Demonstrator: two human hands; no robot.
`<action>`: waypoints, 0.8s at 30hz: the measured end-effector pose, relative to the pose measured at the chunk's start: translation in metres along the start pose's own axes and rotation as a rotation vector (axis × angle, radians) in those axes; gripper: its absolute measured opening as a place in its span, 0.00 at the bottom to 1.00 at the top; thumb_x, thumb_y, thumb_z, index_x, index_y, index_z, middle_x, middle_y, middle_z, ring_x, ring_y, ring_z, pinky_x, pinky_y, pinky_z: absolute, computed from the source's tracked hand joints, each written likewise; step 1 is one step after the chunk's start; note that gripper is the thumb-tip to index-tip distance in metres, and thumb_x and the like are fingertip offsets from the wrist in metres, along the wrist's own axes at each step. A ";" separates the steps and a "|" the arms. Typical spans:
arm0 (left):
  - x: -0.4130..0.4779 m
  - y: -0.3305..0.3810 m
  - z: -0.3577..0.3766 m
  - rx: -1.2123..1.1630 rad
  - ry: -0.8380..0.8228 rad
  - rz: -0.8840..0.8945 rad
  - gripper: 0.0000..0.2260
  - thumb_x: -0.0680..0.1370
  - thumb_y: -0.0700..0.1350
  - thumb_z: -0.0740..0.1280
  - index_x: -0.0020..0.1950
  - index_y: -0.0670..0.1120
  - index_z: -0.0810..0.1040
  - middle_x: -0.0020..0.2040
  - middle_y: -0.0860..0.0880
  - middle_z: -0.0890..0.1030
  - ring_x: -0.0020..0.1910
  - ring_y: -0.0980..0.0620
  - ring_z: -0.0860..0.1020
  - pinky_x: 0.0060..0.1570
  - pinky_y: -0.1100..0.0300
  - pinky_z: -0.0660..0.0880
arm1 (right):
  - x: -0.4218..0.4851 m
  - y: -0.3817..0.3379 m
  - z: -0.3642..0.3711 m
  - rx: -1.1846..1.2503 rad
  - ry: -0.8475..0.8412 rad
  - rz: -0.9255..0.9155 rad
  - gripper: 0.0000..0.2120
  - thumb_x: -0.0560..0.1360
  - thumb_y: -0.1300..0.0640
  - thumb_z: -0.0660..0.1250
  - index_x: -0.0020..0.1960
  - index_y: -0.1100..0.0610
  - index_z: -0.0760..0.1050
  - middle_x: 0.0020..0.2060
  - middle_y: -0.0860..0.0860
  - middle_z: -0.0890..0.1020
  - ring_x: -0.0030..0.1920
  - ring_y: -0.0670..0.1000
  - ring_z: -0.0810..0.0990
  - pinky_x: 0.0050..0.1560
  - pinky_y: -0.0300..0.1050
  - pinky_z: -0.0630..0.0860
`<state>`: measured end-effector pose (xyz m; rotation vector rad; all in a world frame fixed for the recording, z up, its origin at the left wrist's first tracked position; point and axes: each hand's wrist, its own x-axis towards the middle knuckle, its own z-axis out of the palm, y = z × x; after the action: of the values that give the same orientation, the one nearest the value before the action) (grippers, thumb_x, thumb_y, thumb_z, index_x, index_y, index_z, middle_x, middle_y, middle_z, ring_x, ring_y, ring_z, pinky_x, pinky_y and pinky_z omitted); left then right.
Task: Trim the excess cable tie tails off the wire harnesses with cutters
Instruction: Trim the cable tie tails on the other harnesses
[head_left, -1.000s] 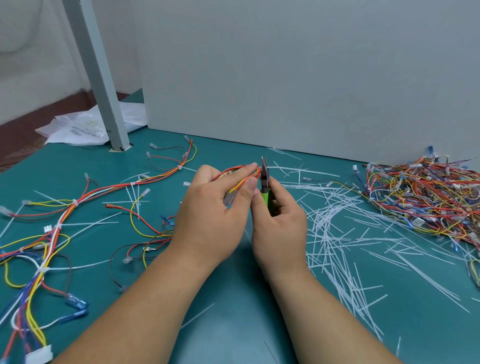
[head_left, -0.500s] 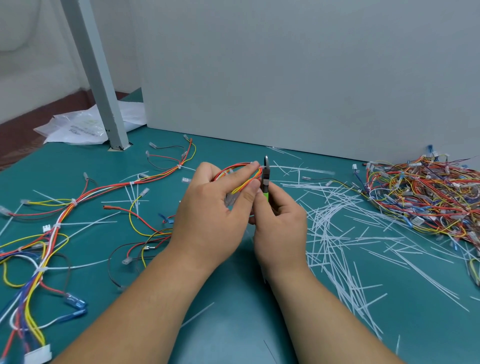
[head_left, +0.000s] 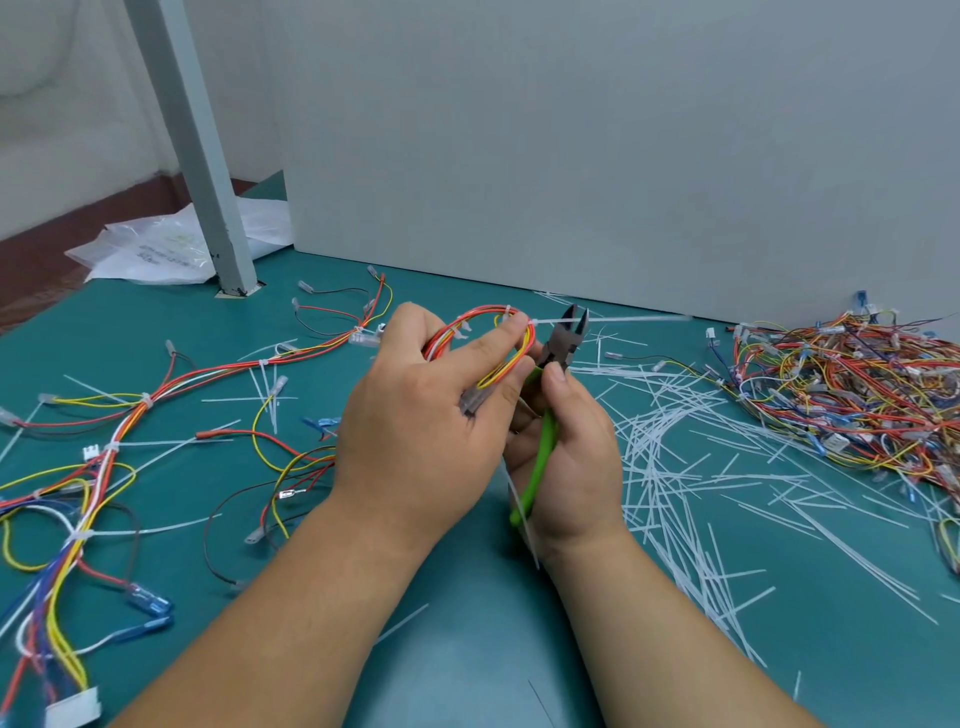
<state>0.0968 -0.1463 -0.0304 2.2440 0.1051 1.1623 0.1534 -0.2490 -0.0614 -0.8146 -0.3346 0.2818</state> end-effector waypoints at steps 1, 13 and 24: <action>0.000 0.000 0.000 0.000 0.007 0.006 0.16 0.79 0.58 0.67 0.66 0.59 0.82 0.44 0.50 0.64 0.39 0.52 0.67 0.35 0.53 0.73 | 0.000 -0.001 0.000 0.006 0.004 0.000 0.18 0.79 0.55 0.63 0.65 0.61 0.80 0.49 0.57 0.86 0.49 0.53 0.86 0.48 0.44 0.82; 0.000 0.000 0.001 0.030 0.012 0.054 0.15 0.79 0.58 0.67 0.65 0.58 0.82 0.44 0.50 0.65 0.37 0.50 0.67 0.32 0.51 0.74 | 0.001 0.003 -0.005 -0.158 0.060 -0.122 0.11 0.79 0.57 0.64 0.56 0.58 0.84 0.48 0.52 0.86 0.50 0.49 0.84 0.51 0.44 0.80; 0.001 -0.002 -0.002 0.144 -0.062 0.063 0.14 0.79 0.56 0.67 0.64 0.60 0.82 0.46 0.49 0.66 0.38 0.49 0.67 0.30 0.55 0.72 | -0.003 0.003 0.000 -0.701 0.201 -0.289 0.11 0.74 0.44 0.68 0.54 0.40 0.86 0.45 0.45 0.87 0.45 0.45 0.81 0.50 0.47 0.79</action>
<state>0.0966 -0.1437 -0.0298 2.4235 0.0968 1.1487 0.1500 -0.2481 -0.0642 -1.4535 -0.3599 -0.2073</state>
